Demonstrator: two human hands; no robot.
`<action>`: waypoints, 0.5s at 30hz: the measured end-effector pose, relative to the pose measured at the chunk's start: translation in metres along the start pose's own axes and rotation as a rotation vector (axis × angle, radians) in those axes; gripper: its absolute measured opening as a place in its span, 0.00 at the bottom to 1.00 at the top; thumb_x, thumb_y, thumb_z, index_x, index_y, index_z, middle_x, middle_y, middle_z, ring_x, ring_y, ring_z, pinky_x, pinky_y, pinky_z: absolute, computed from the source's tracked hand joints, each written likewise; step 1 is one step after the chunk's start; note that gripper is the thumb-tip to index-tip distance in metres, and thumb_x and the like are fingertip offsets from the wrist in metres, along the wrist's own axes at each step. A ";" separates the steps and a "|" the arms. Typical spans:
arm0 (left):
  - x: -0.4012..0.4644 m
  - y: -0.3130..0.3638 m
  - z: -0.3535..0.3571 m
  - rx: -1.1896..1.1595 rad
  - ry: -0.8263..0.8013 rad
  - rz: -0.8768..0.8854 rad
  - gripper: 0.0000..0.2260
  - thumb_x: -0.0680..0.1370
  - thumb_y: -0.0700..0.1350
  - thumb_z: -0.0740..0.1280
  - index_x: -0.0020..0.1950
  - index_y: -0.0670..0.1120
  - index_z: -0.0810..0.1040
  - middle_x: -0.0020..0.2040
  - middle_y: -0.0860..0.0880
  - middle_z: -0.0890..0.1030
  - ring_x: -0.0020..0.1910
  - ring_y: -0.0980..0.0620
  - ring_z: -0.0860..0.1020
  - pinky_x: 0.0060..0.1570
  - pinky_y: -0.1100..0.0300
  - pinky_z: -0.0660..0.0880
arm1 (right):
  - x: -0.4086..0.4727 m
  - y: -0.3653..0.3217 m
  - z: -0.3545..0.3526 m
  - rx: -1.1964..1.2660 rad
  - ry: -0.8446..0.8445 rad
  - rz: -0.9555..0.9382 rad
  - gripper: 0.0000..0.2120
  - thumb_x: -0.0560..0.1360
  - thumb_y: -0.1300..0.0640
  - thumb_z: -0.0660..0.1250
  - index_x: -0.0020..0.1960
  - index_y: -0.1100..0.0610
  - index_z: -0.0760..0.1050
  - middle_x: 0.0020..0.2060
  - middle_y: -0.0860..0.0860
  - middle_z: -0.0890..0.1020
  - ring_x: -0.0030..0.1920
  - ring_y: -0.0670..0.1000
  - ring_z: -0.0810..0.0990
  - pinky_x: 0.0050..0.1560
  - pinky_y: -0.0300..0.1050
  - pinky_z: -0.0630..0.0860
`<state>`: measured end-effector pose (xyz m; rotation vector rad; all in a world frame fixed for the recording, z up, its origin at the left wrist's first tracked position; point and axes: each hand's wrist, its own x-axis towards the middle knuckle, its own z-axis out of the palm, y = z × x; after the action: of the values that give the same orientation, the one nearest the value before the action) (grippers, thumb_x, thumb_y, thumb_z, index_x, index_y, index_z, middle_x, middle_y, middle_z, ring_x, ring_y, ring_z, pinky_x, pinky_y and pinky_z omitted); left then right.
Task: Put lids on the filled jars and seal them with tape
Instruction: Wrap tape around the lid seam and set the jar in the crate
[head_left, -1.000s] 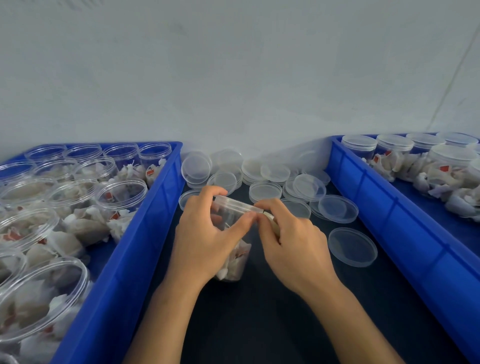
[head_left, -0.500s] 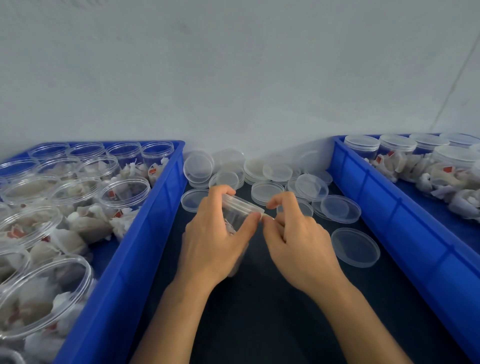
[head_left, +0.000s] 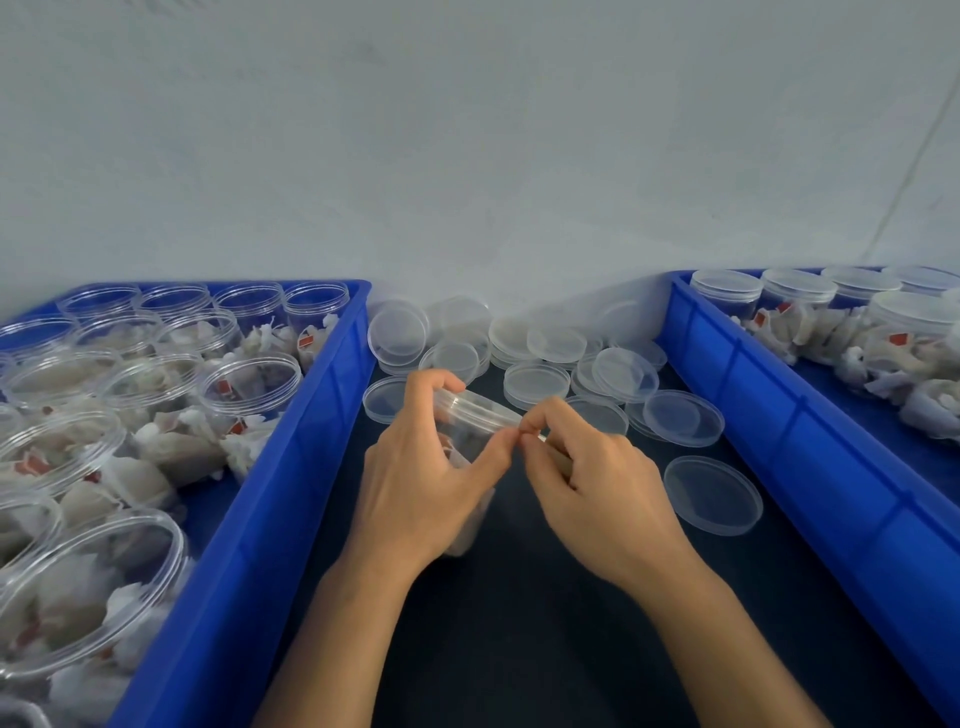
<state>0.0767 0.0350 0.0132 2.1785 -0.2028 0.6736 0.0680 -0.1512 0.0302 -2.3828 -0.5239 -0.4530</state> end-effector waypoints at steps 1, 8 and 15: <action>0.000 0.001 0.000 0.007 0.004 0.000 0.25 0.72 0.74 0.68 0.61 0.66 0.64 0.50 0.63 0.78 0.51 0.64 0.80 0.40 0.64 0.78 | 0.000 -0.001 0.001 -0.012 0.013 0.006 0.03 0.83 0.45 0.58 0.52 0.42 0.69 0.28 0.43 0.75 0.30 0.50 0.73 0.33 0.49 0.70; -0.003 0.010 0.008 0.010 0.092 -0.048 0.26 0.70 0.74 0.68 0.60 0.64 0.64 0.47 0.60 0.80 0.44 0.60 0.81 0.43 0.53 0.82 | 0.000 -0.010 0.005 -0.110 0.148 0.059 0.05 0.82 0.44 0.60 0.50 0.44 0.70 0.26 0.43 0.74 0.29 0.50 0.76 0.35 0.52 0.77; -0.006 0.021 0.019 0.095 0.190 -0.076 0.26 0.70 0.72 0.67 0.59 0.62 0.64 0.47 0.59 0.77 0.43 0.58 0.79 0.41 0.53 0.78 | 0.002 -0.009 0.009 -0.228 0.242 0.089 0.05 0.82 0.48 0.64 0.48 0.46 0.70 0.25 0.45 0.74 0.28 0.52 0.76 0.33 0.50 0.76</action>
<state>0.0717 0.0061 0.0144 2.1835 0.0118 0.8567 0.0670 -0.1387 0.0294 -2.5074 -0.2675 -0.7844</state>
